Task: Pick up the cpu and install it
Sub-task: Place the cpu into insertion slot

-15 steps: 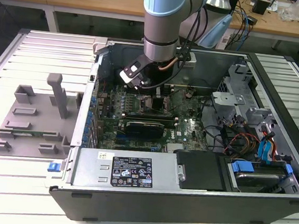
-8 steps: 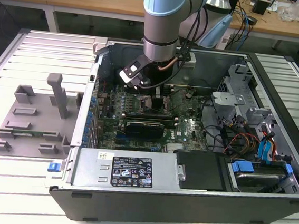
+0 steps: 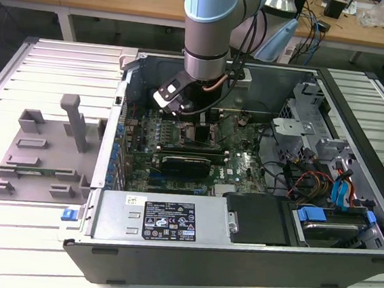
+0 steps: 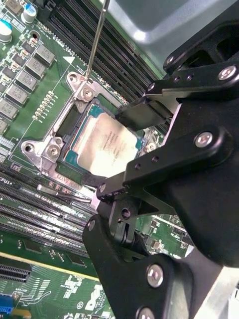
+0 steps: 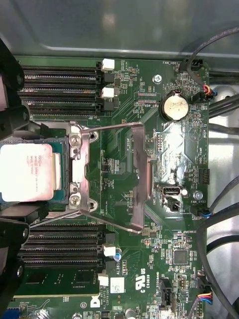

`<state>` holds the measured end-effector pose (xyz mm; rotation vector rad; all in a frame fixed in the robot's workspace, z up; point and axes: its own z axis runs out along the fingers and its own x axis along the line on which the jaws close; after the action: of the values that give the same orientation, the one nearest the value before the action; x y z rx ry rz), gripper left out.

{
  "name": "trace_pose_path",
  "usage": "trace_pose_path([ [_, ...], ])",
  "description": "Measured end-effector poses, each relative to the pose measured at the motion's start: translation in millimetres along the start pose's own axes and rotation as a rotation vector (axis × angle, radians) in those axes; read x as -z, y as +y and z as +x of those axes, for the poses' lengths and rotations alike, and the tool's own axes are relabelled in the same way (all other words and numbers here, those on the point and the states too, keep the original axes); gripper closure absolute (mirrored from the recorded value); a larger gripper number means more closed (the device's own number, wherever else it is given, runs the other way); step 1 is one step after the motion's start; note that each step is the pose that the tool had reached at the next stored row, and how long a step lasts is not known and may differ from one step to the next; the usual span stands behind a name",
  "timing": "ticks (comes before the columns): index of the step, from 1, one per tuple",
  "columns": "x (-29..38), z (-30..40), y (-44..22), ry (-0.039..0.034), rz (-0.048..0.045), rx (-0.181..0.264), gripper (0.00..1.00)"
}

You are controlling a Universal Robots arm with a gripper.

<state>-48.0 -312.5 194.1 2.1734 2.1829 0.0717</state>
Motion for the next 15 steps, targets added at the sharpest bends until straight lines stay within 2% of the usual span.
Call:
trace_pose_path([
  [2, 1.8, 0.0, 0.2, 0.0027, 0.0000, 0.000, 0.39],
  [10, 2.8, -0.1, 0.2, 0.0027, 0.0000, -0.001, 0.39],
  [12, 2.8, -0.1, 0.2, 0.0024, 0.0002, -0.001, 0.40],
  [13, 2.8, -0.1, 0.2, 0.0025, 0.0002, -0.001, 0.45],
  [15, 2.8, -0.1, 0.2, 0.0026, 0.0001, -0.001, 0.45],
])
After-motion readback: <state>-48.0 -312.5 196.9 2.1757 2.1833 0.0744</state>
